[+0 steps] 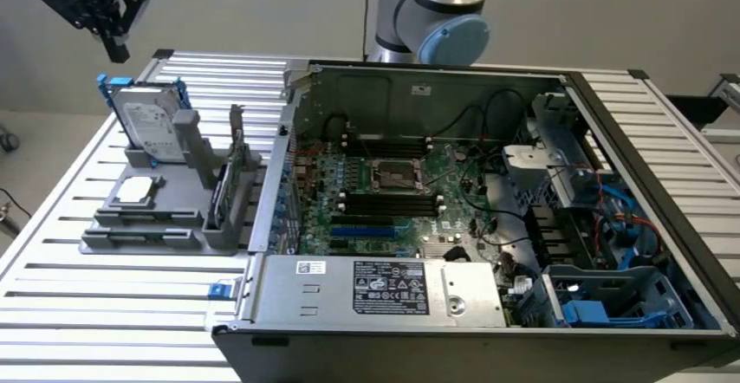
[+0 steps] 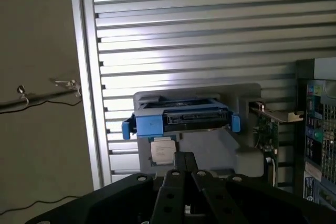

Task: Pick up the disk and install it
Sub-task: 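Reach for the disk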

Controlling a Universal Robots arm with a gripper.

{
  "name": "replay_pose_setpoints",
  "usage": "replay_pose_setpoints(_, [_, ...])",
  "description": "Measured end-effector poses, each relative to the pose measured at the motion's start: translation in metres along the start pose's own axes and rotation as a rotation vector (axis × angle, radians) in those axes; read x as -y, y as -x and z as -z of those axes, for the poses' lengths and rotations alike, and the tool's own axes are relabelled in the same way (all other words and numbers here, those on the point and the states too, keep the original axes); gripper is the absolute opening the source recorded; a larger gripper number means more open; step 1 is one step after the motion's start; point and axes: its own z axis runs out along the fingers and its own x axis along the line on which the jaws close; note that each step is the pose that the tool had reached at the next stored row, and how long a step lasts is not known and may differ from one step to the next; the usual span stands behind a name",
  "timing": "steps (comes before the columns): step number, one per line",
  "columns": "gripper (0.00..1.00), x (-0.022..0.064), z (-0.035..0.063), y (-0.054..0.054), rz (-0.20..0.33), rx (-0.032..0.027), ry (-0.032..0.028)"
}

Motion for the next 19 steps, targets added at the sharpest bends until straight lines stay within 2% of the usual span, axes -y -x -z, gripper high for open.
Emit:
replay_pose_setpoints(5, [0.11, 0.0001, -0.0029, -0.0062, 0.015, 0.0000, 0.0088])
replay_pose_setpoints(15, [0.11, -0.0027, -0.0068, -0.0079, 0.059, -0.0006, 0.0450])
replay_pose_setpoints(19, [0.11, -0.0027, -0.0068, -0.0079, 0.060, -0.0015, 0.0449])
